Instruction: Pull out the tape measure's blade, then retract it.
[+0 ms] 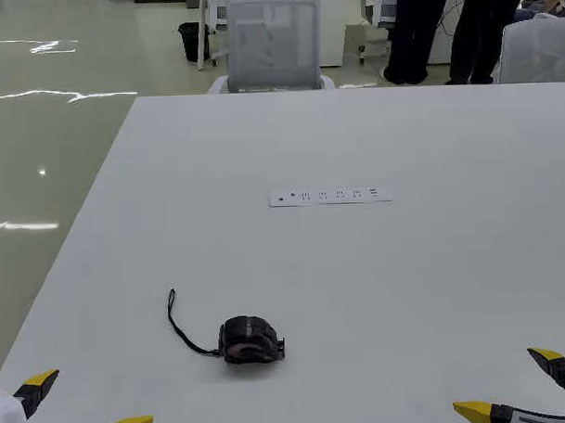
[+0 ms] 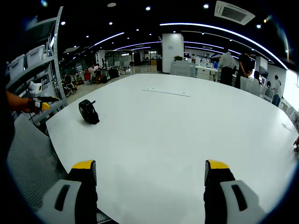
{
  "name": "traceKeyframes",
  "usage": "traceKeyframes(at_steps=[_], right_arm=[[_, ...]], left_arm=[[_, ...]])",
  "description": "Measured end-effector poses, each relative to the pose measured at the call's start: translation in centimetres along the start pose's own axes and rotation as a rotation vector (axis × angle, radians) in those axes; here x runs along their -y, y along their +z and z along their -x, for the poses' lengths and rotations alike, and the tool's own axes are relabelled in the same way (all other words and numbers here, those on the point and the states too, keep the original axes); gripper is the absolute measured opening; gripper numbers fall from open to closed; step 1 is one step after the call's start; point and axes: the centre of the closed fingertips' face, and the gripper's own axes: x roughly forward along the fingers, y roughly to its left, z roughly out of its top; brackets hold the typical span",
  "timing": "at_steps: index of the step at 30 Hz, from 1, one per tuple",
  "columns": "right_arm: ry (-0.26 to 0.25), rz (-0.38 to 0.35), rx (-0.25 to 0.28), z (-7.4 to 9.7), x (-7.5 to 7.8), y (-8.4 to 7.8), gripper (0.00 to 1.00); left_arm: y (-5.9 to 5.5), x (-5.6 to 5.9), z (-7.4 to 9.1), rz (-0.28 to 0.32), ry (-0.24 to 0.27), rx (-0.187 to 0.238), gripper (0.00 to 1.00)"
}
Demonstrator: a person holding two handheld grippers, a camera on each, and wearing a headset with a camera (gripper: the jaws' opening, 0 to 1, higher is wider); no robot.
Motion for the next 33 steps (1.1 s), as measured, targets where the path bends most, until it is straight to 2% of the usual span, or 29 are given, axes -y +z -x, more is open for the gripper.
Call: traceKeyframes(at_steps=[8,9,10,13,20,29,32,33], right_arm=[[0.007,0.021,-0.004,-0.1,-0.3,-0.1,0.98],[0.006,0.045,-0.005,-0.1,-0.2,-0.1,0.98],[-0.010,0.103,-0.011,0.0,0.1,-0.1,0.99],[0.010,0.082,-0.006,0.0,-0.1,-0.1,1.00],[-0.011,0.086,-0.003,0.2,0.8,0.1,1.00],[0.001,0.077,-0.024,-0.2,0.7,-0.2,1.00],[-0.009,0.075,-0.038,-0.2,1.0,-0.6,1.00],[-0.026,0.090,-0.038,-0.1,1.4,-0.6,1.00]], left_arm=[[-0.2,0.3,-0.6,-0.016,-0.025,-0.004,0.99],[-0.2,0.3,-0.7,-0.017,-0.027,-0.004,0.99],[-0.1,0.3,-0.7,-0.018,-0.028,-0.004,0.99],[-0.1,0.3,-0.9,-0.023,-0.035,-0.007,0.99],[0.2,0.5,-1.3,-0.034,-0.043,-0.004,0.99],[1.0,0.6,-1.3,-0.035,-0.044,0.018,0.99],[0.9,0.5,-1.2,-0.041,-0.042,0.014,0.99],[0.8,0.4,-1.2,-0.043,-0.042,0.012,0.99]])
